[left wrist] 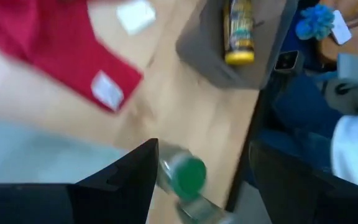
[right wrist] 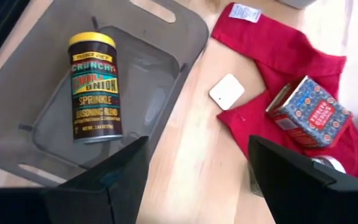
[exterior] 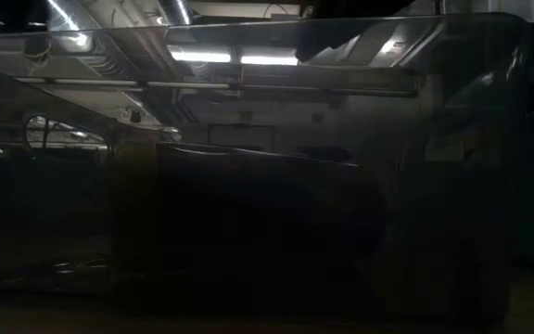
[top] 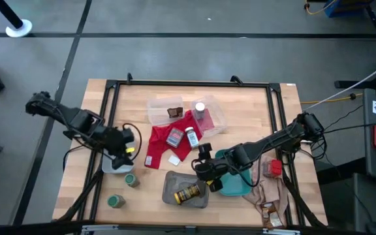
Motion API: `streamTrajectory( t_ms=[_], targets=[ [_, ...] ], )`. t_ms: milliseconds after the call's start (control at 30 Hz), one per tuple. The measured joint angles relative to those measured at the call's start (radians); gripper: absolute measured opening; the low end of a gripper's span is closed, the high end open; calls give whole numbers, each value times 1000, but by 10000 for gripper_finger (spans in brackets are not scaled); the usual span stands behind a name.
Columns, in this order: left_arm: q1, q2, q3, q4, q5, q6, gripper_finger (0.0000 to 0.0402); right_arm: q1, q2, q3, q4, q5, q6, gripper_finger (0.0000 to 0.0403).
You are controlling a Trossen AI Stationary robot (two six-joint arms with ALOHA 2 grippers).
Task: Sort spices by type
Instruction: Put the top green seasoning bottle into the gray bin
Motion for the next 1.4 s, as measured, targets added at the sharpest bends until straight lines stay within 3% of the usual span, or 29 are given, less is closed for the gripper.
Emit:
streamTrajectory(
  t_ms=[200, 333, 833, 1400],
  targets=[
    [-84, 38, 0, -68, 4, -304, 235, 0, 0, 0, -1, 27, 0, 271],
    [-130, 96, 0, -85, 26, -408, 235, 0, 0, 0, -7, 27, -1, 271],
    [-214, 327, 0, -79, 28, -420, 235, 0, 0, 0, -7, 27, -31, 271],
    [-261, 350, 0, -5, -44, -430, 235, 0, 0, 0, -7, 26, -31, 271]
  ],
)
